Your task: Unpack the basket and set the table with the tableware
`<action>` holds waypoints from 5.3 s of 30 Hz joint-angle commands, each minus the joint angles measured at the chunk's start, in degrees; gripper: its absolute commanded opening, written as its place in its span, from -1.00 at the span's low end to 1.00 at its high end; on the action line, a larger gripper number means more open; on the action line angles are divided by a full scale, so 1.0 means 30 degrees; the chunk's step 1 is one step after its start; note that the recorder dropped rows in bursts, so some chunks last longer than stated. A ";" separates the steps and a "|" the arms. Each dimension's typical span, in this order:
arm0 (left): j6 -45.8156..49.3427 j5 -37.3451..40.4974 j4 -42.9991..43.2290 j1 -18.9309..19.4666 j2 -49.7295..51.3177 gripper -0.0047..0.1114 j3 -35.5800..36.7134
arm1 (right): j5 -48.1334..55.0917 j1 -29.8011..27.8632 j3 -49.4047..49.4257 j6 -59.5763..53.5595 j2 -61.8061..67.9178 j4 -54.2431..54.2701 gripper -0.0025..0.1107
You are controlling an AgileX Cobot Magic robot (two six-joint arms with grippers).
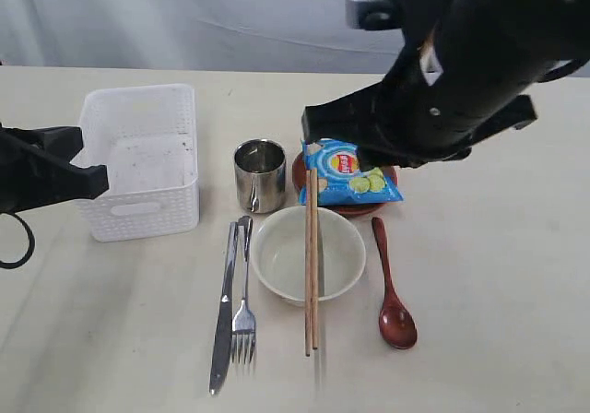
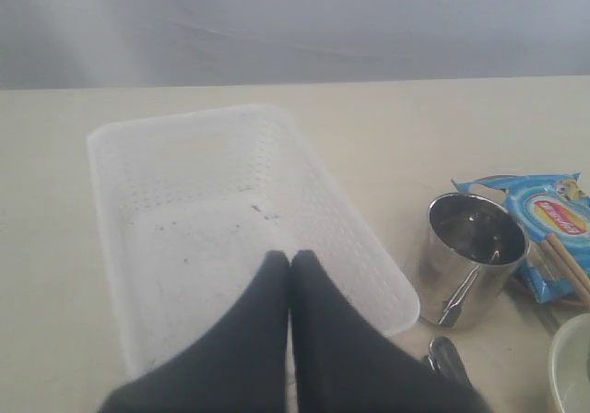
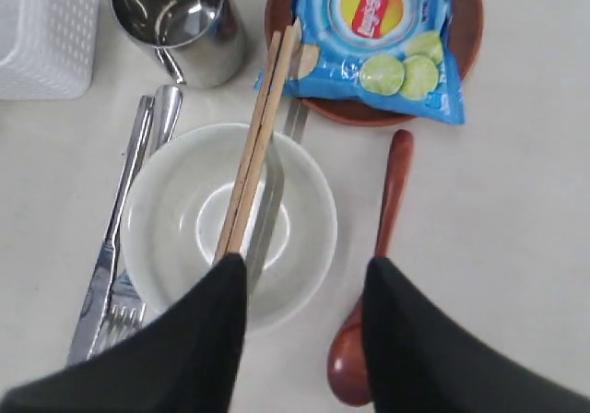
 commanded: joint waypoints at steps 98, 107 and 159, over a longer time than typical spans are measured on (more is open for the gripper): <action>0.6223 -0.0020 -0.0142 0.0049 -0.3867 -0.92 0.0124 | -1.1616 -1.6409 2.2383 -1.1382 -2.7398 0.3700 -0.96; 0.6223 0.6547 -0.0227 0.0049 -1.1358 -0.92 0.0124 | -1.1616 -1.6409 2.2383 -1.1426 -2.7398 0.3700 -0.96; -0.7074 1.3396 1.0776 0.7029 -2.1427 -0.92 0.6715 | -1.1616 -1.6409 2.2383 -1.1387 -2.7398 0.3700 -0.96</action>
